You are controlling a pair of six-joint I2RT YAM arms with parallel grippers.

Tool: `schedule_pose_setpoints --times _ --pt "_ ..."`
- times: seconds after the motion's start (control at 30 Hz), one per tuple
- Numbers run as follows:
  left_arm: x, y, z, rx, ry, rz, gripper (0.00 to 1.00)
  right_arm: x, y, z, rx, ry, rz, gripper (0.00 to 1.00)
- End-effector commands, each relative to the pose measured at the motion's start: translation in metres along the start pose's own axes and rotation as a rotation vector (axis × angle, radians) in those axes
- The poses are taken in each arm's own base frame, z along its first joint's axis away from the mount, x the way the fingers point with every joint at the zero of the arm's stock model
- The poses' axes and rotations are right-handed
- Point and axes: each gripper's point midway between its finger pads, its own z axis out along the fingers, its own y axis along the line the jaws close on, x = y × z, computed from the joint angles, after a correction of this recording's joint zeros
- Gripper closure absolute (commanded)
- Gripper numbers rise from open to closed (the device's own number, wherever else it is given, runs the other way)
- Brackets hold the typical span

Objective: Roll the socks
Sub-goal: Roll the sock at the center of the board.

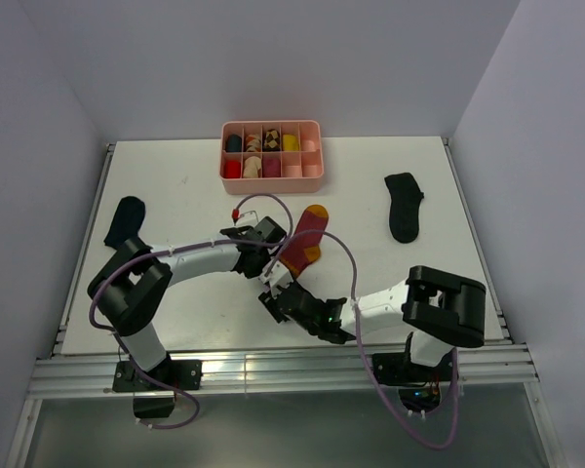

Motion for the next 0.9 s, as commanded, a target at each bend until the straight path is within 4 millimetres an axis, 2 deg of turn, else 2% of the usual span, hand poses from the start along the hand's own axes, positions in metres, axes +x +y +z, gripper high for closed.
schedule_pose_setpoints --times 0.0,0.17,0.3,0.53,0.57,0.6,0.7,0.73,0.77,0.83,0.87 --pt "0.005 -0.001 -0.001 -0.007 0.04 0.039 0.99 -0.035 -0.008 0.006 0.12 -0.104 -0.06 0.42" --pt "0.007 0.001 -0.001 -0.013 0.049 0.051 1.0 -0.038 -0.004 0.008 0.15 -0.112 -0.104 0.42" --pt "0.009 -0.001 -0.001 -0.008 0.057 0.056 0.99 -0.032 -0.002 0.015 0.154 -0.086 -0.144 0.45" --pt "0.01 -0.002 0.0 -0.004 0.064 0.06 1.0 -0.006 0.001 0.029 0.157 -0.016 -0.185 0.56" --pt "0.01 -0.003 0.0 -0.002 0.065 0.058 0.99 -0.004 0.001 0.029 0.161 -0.013 -0.183 0.59" --pt "0.01 -0.003 0.0 0.0 0.067 0.058 0.99 0.0 0.001 0.029 0.162 -0.005 -0.183 0.67" --pt "0.01 -0.004 0.0 0.004 0.068 0.053 0.99 0.009 0.003 0.028 0.146 0.017 -0.171 0.84" --pt "0.01 -0.004 0.0 0.006 0.067 0.05 0.99 0.01 0.003 0.027 0.139 0.023 -0.162 0.96" --pt "0.009 -0.006 0.0 0.008 0.06 0.042 0.95 0.014 0.005 0.027 0.124 0.032 -0.139 1.0" --pt "0.005 -0.008 -0.004 0.021 0.045 0.024 0.89 0.022 0.008 0.023 0.084 0.052 -0.102 1.0" --pt "0.003 -0.009 -0.005 0.028 0.033 0.008 0.82 0.025 0.009 0.021 0.069 0.062 -0.058 1.0"
